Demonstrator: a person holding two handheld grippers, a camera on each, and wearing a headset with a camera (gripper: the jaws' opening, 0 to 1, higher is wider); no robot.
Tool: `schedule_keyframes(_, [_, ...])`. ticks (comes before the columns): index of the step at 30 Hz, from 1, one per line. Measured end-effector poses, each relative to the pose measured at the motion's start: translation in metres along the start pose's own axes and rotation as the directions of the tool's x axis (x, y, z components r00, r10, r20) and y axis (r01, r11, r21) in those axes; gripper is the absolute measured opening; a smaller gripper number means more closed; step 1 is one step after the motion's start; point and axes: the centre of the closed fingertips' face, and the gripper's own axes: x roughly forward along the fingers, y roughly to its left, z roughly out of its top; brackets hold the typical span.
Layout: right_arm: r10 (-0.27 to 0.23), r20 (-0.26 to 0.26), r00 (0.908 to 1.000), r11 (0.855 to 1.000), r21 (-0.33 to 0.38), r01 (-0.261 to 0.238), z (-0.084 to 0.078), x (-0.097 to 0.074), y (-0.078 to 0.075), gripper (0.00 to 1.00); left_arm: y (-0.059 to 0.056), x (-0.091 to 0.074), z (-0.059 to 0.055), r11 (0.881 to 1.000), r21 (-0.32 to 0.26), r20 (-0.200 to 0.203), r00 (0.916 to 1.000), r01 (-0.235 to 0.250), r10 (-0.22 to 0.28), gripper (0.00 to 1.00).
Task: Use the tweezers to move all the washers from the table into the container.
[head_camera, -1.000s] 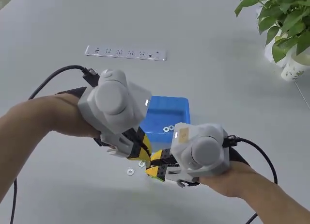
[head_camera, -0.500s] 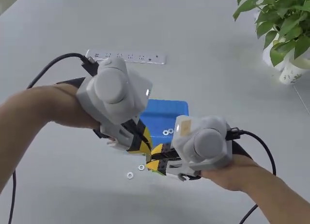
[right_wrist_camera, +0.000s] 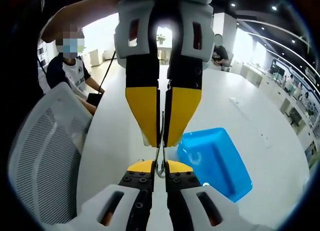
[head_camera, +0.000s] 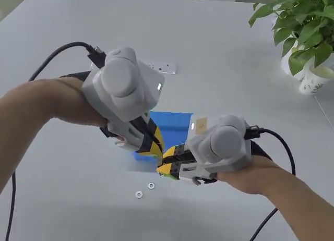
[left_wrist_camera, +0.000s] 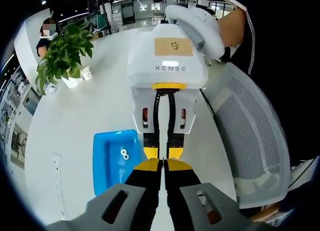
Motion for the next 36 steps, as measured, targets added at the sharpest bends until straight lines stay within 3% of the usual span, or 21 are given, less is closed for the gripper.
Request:
schedule_keyframes(21, [-0.014,0.004,0.9999,1.000,-0.016,0.015,0.007,0.000,-0.042,0.09,0.041,-0.009,-0.002,1.000,0.002,0.003,0.9997,-0.025,0.025,0.06])
schedule_keyframes(36, [-0.032,0.004,0.9995,0.999,-0.016,0.032,-0.004,0.008,-0.066,0.09,0.064,0.002,-0.009,0.999,0.015,-0.006,0.9993,-0.036,0.037,0.06])
